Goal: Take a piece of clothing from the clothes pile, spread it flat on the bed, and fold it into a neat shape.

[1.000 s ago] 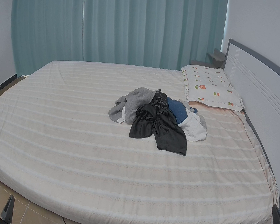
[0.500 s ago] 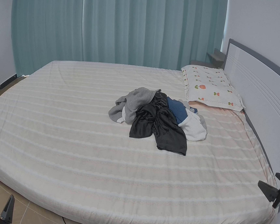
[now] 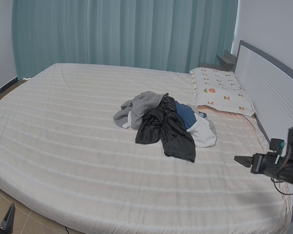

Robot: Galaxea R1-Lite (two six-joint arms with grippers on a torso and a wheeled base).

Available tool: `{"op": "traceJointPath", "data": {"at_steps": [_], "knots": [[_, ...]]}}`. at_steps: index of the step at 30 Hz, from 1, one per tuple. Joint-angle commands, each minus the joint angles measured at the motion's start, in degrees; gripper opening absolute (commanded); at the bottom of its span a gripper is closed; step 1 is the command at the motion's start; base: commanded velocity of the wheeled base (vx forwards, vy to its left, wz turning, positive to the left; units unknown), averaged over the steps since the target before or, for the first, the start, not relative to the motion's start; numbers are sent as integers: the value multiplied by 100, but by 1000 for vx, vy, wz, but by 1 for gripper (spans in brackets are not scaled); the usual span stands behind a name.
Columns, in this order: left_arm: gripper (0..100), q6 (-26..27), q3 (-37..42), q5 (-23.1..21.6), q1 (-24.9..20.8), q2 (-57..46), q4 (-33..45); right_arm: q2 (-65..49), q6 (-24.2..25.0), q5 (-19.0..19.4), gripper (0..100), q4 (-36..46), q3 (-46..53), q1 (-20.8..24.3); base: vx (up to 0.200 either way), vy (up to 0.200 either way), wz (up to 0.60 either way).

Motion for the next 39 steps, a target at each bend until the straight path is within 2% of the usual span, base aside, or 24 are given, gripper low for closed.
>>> {"op": "traceJointPath", "data": {"at_steps": [1, 6, 13, 17, 23, 26, 38, 39], "knots": [[100, 2, 92, 0, -1, -101, 0, 3988, 836, -596, 100, -616, -2906, 517, 0, 0, 0], [100, 2, 84, 0, 8, -101, 0, 4709, 863, -833, 100, -607, -3697, 613, 0, 0, 0], [100, 2, 84, 0, 8, -101, 0, 5430, 880, -850, 100, -590, -4523, 605, 0, 0, 0], [100, 2, 84, 0, 8, -101, 0, 5720, 1144, -850, 100, -563, -4963, 631, 0, 0, 0], [100, 2, 84, 0, 8, -101, 0, 5948, 1267, -850, 100, -308, -5367, 657, 0, 0, 0], [100, 2, 84, 0, -1, -101, 0, 6089, 1662, -859, 100, -1, -5806, 666, 0, 0, 0], [100, 2, 84, 0, -1, -101, 0, 6309, 1785, -850, 100, 228, -6184, 824, 0, 0, 0], [100, 2, 84, 0, 8, -101, 0, 6309, 1777, -859, 0, 228, -6202, 842, 0, 0, 0]]}}
